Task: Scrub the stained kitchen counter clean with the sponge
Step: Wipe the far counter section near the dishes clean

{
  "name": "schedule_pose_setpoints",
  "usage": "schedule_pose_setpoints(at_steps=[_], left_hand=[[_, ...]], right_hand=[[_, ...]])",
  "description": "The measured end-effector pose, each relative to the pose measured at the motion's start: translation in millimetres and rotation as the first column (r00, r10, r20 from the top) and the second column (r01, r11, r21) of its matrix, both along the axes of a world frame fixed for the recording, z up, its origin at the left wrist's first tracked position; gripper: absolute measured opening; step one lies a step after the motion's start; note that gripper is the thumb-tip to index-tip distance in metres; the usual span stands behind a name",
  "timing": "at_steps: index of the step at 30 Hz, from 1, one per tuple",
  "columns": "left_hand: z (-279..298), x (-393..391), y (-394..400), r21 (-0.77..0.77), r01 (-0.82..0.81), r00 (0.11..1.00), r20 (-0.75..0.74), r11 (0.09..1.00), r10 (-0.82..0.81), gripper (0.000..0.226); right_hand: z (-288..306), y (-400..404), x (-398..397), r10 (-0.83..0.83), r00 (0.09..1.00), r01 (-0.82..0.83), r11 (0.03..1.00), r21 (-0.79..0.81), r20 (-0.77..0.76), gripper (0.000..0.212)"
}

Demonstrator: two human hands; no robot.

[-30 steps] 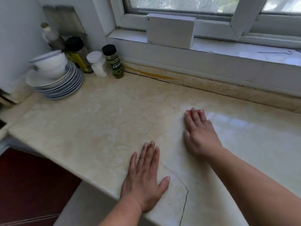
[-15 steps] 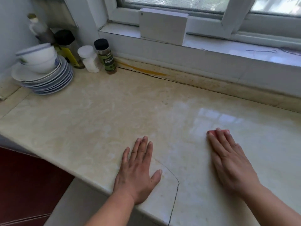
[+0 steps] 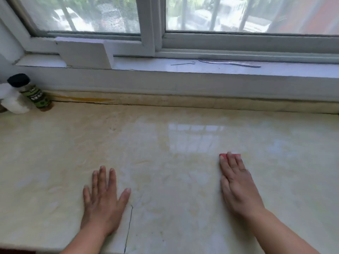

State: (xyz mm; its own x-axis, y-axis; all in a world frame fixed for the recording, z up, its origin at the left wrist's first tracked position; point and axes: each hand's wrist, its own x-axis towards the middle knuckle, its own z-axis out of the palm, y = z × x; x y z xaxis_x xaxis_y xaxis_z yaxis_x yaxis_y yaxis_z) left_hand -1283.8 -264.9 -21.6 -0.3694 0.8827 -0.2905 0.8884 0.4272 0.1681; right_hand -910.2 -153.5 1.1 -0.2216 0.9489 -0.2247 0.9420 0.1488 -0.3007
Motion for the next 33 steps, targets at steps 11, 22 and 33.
schedule_pose_setpoints(at_steps=[11, 22, 33], left_hand=[[2, 150, 111, -0.085, 0.148, 0.989, -0.005, 0.985, -0.149, 0.083], [5, 153, 111, -0.126, 0.154, 0.985, -0.054, 0.98, -0.161, 0.091], [10, 82, 93, -0.149, 0.111, 0.99, -0.065, 0.983, -0.121, 0.099]], right_hand=[[8, 1, 44, 0.144, 0.99, -0.144, 0.99, -0.011, 0.0, 0.069], [-1, 13, 61, 0.038, 0.999, -0.037, 0.999, -0.02, 0.011, 0.066], [-2, 14, 48, -0.042, 0.999, 0.042, 0.999, 0.003, 0.008, 0.067]])
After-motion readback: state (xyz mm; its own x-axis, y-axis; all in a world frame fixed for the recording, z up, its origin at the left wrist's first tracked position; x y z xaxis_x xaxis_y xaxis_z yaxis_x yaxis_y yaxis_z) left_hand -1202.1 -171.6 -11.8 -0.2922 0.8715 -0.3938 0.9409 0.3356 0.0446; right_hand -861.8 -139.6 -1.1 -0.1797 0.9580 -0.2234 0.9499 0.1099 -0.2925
